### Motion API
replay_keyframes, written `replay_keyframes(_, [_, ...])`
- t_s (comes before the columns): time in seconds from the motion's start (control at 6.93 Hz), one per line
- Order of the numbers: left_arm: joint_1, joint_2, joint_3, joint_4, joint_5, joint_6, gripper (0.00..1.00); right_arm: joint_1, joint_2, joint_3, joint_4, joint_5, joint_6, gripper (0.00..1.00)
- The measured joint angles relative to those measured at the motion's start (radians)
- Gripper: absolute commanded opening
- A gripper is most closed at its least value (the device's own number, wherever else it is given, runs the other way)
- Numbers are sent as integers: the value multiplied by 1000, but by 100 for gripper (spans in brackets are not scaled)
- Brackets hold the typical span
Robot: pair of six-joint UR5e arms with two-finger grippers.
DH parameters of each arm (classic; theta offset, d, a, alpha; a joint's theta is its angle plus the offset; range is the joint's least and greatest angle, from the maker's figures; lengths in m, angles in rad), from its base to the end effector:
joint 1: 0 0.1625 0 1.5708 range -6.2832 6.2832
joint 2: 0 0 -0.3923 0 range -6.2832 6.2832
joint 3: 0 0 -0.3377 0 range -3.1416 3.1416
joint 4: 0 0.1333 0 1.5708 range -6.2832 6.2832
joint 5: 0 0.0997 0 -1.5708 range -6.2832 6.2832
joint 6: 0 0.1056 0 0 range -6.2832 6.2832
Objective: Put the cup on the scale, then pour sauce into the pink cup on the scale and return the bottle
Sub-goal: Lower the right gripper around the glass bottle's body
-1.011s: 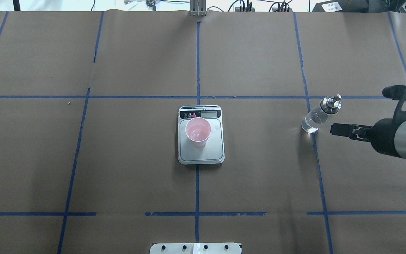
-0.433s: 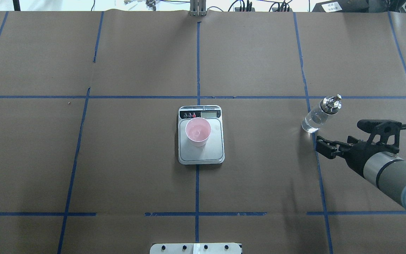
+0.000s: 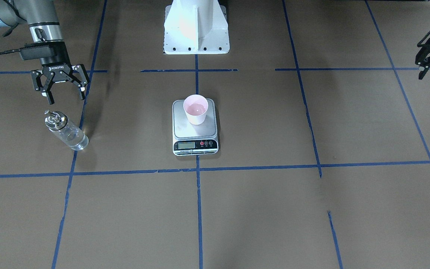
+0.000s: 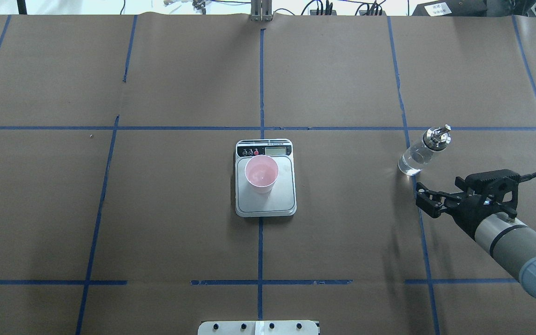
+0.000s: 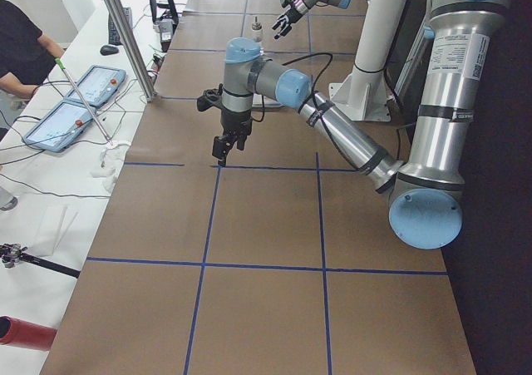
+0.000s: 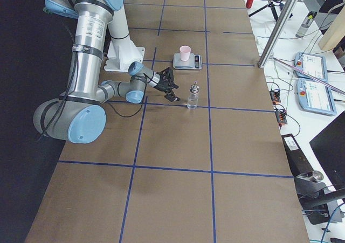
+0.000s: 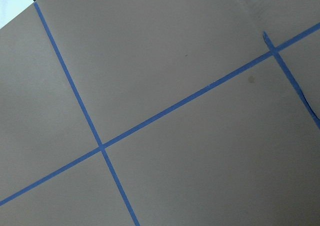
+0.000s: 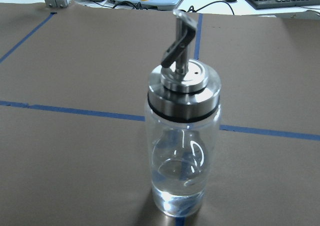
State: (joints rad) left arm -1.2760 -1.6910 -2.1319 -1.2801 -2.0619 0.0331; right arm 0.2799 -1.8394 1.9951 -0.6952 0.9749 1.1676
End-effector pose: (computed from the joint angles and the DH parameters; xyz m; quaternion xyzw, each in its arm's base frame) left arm 0.0471 -0.4424 0.3874 0.1555 0.2610 0.2019 0.9311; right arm -0.2887 -0.2833 0.4477 0.3985 -0.3586 0.0932 0.8390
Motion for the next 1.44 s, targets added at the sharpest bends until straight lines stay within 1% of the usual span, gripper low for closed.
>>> replay_keyframes(0.29, [2, 1, 54, -40, 1, 6, 100, -4, 19, -70, 64, -71, -36, 100])
replay_keyframes(0.58, [2, 3, 118, -51, 8, 21, 100, -6, 66, -127, 84, -106, -44, 100])
replay_keyframes(0.72, [2, 1, 139, -56, 27, 21, 100, -7, 73, -141, 86, -115, -44, 100])
replay_keyframes(1.01, [2, -3, 157, -59, 56, 21, 100, -9, 89, -169, 86, -140, -45, 100])
replay_keyframes(1.3, [1, -5, 167, -59, 60, 20, 100, 4, 178, -251, 88, -175, -63, 100])
replay_keyframes(1.44, [2, -7, 170, -59, 60, 19, 100, 15, 200, -274, 89, -182, -75, 100])
